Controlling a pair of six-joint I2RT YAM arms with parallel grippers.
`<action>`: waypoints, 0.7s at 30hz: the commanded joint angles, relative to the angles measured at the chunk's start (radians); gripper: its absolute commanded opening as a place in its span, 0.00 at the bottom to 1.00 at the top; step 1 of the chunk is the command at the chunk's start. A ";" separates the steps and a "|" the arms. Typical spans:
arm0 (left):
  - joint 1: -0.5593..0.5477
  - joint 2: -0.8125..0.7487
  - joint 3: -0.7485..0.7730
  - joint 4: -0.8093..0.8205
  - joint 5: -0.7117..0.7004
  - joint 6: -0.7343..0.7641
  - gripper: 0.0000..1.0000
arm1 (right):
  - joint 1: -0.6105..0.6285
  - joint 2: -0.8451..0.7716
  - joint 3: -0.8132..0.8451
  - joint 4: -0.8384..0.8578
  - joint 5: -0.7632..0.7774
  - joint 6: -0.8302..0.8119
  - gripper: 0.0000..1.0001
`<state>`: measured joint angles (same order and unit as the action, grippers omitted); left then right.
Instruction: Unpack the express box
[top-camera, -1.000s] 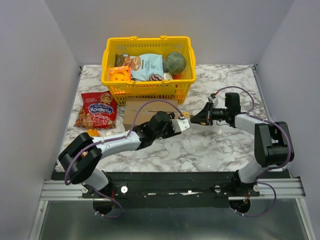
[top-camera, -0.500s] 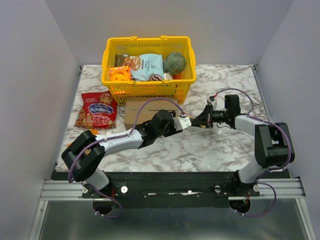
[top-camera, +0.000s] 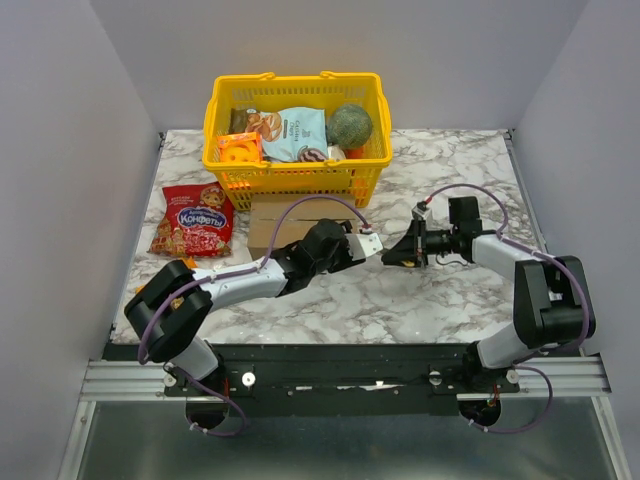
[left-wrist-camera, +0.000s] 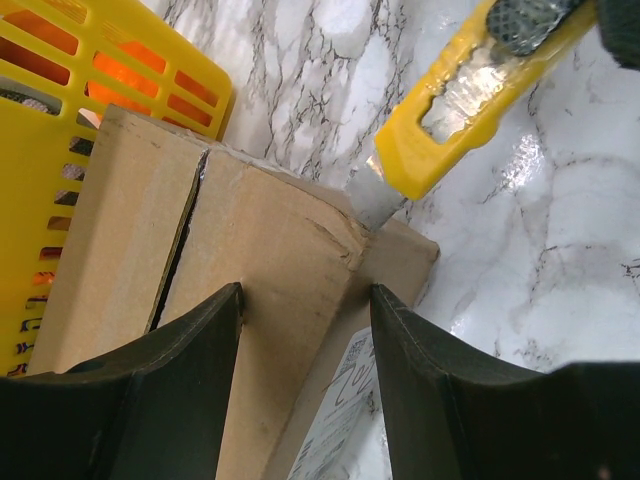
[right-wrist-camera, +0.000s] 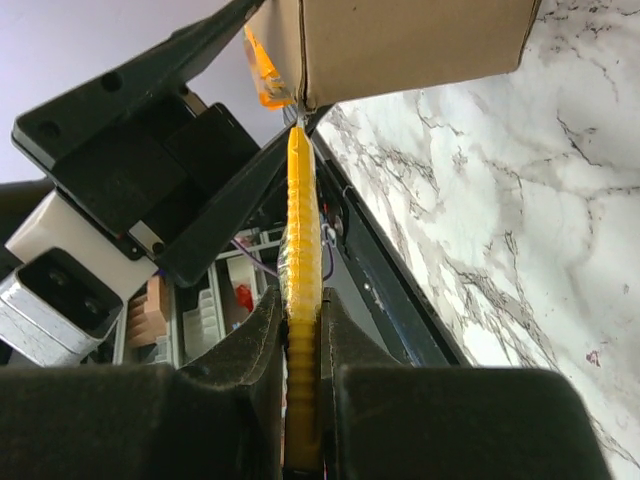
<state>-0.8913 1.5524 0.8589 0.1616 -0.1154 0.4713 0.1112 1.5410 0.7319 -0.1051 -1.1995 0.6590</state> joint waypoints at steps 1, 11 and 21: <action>0.011 0.028 -0.004 -0.060 -0.007 -0.013 0.62 | 0.005 -0.061 0.038 -0.183 -0.037 -0.128 0.00; 0.011 -0.176 0.002 -0.307 0.190 -0.060 0.67 | -0.024 -0.165 0.331 -0.634 0.331 -0.717 0.00; 0.112 -0.390 0.025 -0.593 0.129 -0.054 0.70 | -0.022 -0.507 0.026 -0.069 1.086 -1.199 0.04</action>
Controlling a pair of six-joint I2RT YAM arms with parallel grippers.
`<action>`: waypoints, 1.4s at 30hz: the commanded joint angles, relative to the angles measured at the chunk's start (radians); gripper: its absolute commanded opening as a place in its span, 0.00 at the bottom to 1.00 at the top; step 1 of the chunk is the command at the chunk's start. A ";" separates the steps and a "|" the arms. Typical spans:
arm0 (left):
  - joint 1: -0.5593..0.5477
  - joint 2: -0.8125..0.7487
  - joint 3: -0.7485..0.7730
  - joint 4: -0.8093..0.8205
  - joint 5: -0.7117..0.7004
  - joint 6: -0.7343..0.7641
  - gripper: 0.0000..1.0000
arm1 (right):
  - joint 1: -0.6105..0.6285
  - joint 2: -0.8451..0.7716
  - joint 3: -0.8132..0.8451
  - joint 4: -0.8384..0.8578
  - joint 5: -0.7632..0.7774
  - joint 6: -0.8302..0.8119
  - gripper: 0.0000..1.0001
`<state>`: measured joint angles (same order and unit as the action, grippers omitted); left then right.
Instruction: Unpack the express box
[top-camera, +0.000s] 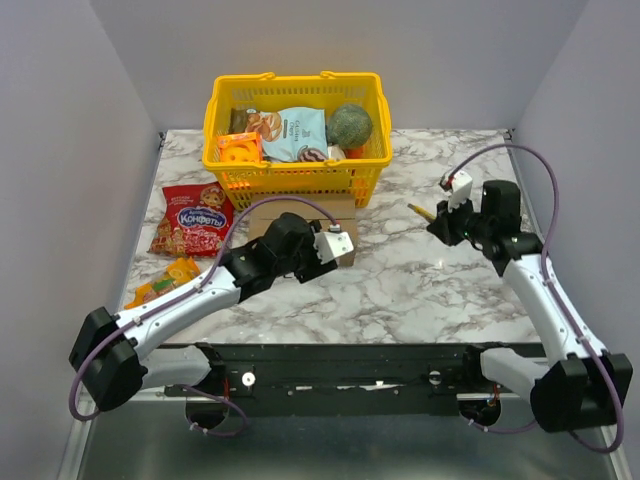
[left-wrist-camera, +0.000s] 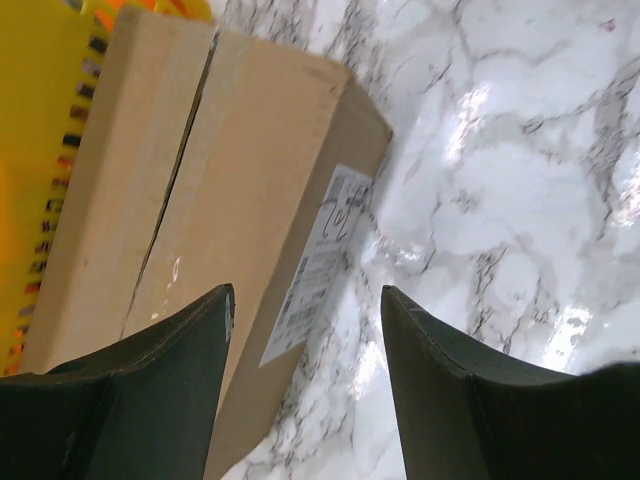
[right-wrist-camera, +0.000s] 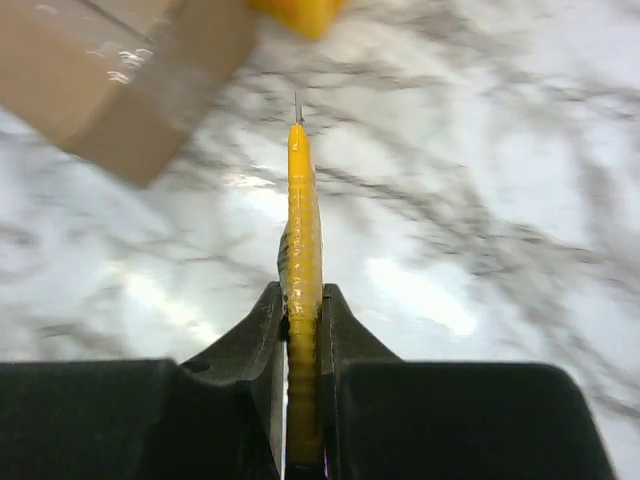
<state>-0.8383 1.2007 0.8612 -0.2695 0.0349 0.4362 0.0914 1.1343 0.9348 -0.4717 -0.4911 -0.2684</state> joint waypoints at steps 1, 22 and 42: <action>0.076 -0.056 0.021 -0.177 -0.023 -0.034 0.70 | -0.004 -0.126 -0.221 0.351 0.438 -0.369 0.04; 0.281 -0.182 -0.024 -0.287 -0.059 0.010 0.80 | -0.002 -0.363 -0.305 -0.116 -0.059 -0.378 1.00; 0.636 -0.093 -0.100 -0.034 -0.109 -0.218 0.37 | 0.257 0.488 0.226 0.180 0.148 -0.197 0.23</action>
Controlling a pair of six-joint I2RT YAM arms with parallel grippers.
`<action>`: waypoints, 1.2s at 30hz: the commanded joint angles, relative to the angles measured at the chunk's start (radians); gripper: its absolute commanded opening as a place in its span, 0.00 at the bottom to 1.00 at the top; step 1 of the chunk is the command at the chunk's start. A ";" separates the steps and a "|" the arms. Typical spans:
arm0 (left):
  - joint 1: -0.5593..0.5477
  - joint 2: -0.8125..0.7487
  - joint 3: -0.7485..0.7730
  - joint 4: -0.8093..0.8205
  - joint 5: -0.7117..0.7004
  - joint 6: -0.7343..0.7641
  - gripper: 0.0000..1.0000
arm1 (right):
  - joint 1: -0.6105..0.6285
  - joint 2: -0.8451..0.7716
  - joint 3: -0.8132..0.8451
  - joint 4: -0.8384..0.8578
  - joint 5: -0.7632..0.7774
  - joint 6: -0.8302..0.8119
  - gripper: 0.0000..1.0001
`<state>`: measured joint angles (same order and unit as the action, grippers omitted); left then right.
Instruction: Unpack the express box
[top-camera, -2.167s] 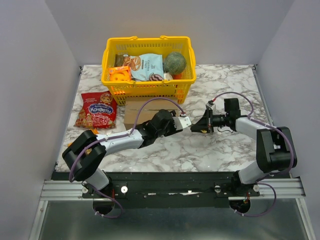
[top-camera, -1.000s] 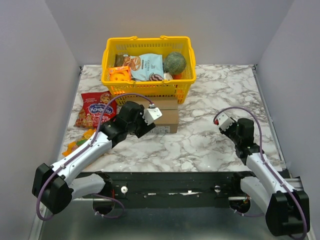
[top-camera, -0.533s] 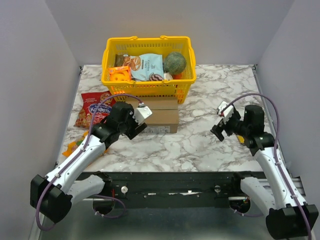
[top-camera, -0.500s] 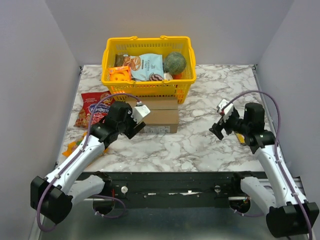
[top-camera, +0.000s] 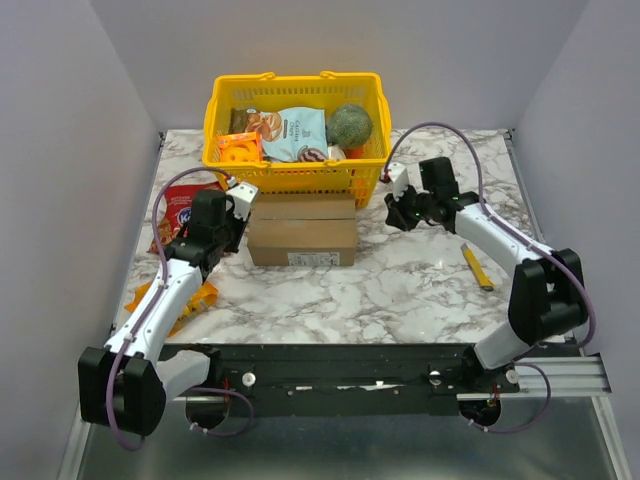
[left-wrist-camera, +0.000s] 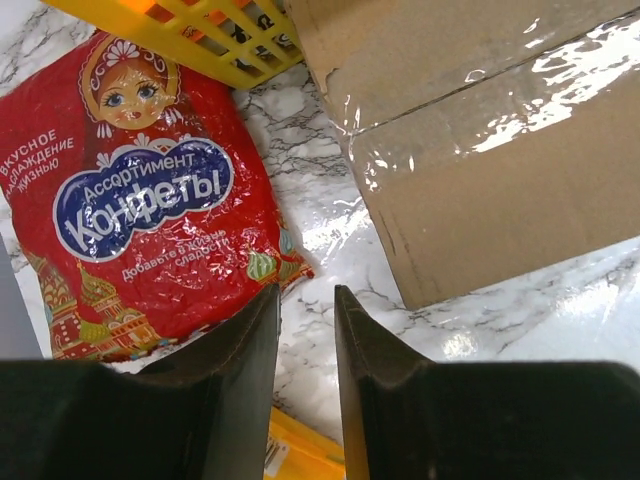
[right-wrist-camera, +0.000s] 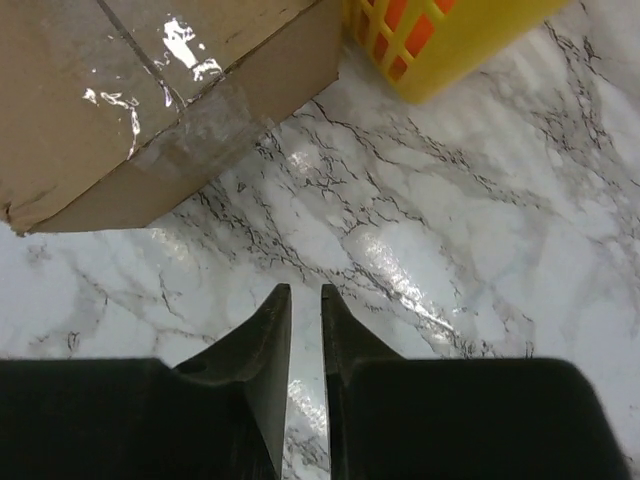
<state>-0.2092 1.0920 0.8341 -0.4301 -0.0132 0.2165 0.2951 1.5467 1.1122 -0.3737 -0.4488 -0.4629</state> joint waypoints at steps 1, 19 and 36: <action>0.005 0.029 -0.090 0.173 -0.054 0.024 0.37 | 0.064 0.098 0.057 0.093 0.110 0.012 0.22; -0.421 0.029 -0.101 -0.057 0.447 0.419 0.49 | 0.188 0.151 0.014 0.171 0.257 -0.121 0.56; -0.489 -0.005 0.053 0.120 0.092 0.141 0.78 | 0.173 -0.114 -0.031 -0.146 0.193 0.247 0.75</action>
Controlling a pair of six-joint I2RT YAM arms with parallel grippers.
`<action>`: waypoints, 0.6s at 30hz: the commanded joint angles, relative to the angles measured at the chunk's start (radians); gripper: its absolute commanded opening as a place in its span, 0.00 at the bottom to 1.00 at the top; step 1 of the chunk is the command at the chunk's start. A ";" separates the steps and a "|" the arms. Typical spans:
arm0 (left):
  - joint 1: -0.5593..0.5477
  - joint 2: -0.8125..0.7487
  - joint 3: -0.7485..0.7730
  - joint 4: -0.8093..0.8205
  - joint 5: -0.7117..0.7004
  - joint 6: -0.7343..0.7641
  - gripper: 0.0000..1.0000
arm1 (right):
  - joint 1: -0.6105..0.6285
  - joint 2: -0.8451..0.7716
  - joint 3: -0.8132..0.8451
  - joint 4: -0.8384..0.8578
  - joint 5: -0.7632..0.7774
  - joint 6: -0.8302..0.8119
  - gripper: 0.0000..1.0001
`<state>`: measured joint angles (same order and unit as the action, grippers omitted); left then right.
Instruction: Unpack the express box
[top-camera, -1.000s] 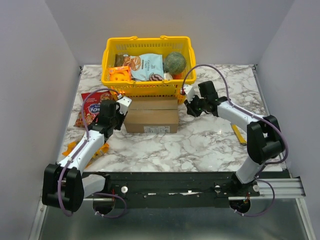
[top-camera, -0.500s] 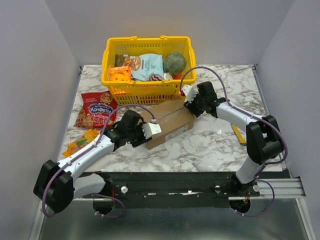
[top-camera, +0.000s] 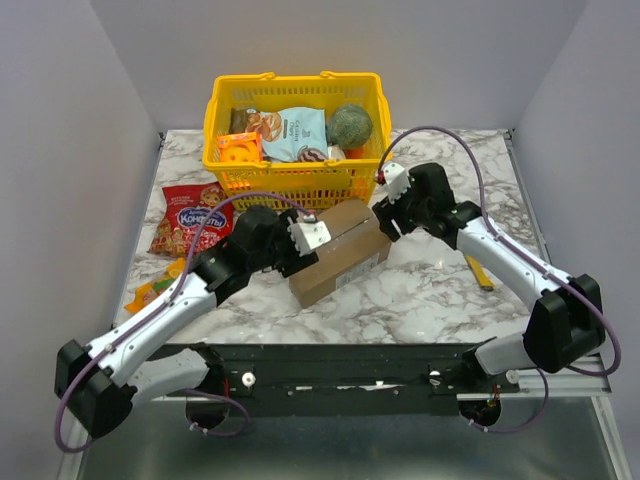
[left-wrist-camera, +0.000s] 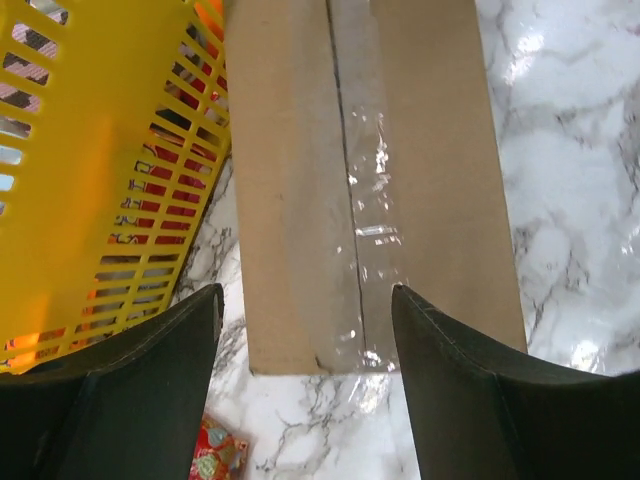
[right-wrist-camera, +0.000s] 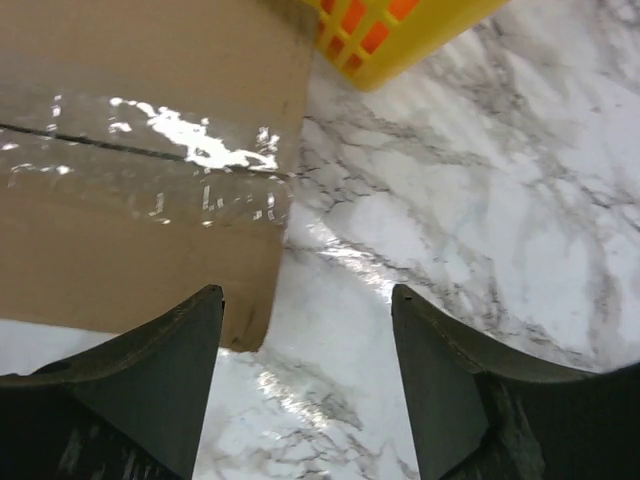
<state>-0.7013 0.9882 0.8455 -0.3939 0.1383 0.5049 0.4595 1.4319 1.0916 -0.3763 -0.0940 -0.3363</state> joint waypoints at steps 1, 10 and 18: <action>0.006 0.134 0.044 0.127 -0.098 -0.193 0.79 | 0.008 0.004 -0.024 -0.144 -0.168 0.114 0.72; 0.204 0.334 0.187 0.092 0.251 -0.499 0.80 | 0.008 -0.068 -0.191 -0.159 -0.207 0.123 0.55; 0.240 0.302 0.011 0.125 0.279 -0.552 0.84 | 0.008 -0.065 -0.225 -0.105 -0.262 0.123 0.60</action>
<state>-0.4877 1.3025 0.9302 -0.2668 0.3092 0.0277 0.4591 1.3735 0.8673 -0.5098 -0.2817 -0.2241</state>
